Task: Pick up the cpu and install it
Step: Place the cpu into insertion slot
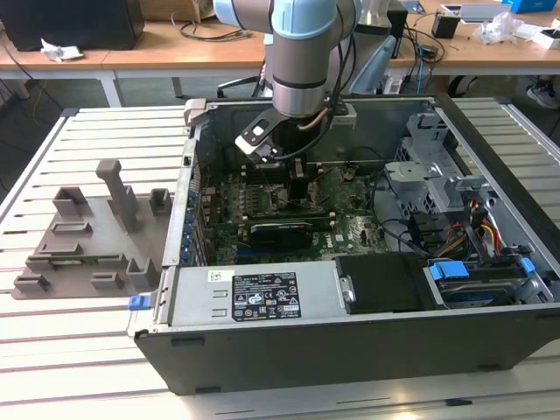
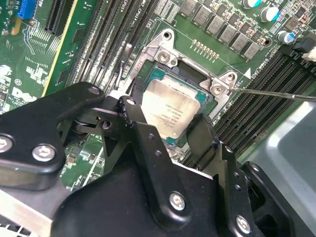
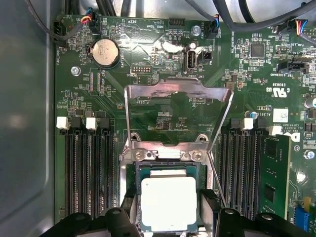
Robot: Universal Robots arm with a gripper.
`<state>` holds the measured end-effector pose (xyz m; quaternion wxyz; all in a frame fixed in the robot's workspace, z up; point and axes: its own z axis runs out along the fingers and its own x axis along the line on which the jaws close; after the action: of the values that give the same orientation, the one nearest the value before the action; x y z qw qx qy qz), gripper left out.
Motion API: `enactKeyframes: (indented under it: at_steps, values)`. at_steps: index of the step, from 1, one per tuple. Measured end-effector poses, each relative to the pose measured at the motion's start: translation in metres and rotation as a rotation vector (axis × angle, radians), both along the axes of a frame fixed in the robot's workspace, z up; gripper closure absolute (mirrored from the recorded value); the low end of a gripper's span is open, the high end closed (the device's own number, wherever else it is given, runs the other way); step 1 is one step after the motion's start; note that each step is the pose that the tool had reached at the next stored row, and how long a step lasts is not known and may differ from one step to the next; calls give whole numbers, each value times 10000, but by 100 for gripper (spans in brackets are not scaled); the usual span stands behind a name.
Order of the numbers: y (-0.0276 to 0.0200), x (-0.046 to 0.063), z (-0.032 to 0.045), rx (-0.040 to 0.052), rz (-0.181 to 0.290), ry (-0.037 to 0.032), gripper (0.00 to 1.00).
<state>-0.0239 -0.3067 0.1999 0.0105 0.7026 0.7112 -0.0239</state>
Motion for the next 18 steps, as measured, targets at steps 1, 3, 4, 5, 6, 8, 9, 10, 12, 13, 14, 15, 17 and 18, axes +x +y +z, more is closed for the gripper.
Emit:
enactKeyframes:
  at_steps: [1, 3, 4, 5, 6, 8, 9, 10, 12, 13, 14, 15, 17, 18]
  values:
    - [0, 0, 0, 1, 0, -1, 38]
    - [0, -1, 3, -2, 8, 0, 38]
    - [0, -1, 2, -1, 9, -1, 38]
    - [0, -1, 3, -1, 11, 0, 38]
    - [0, 0, 3, -2, 13, 0, 38]
    - [0, 0, 3, -2, 15, 0, 38]
    - [0, 0, 3, -5, 19, 0, 40]
    - [0, 0, 3, -4, 21, 1, 47]
    - [0, 0, 3, -3, 25, 1, 47]
    - [0, 1, 3, -2, 27, 0, 47]
    - [1, 1, 7, -1, 11, -1, 47]
    - [1, 1, 27, -2, -19, -1, 47]
    - [1, 1, 38, -2, -59, -1, 47]
    - [1, 1, 38, -1, -95, -2, 47]
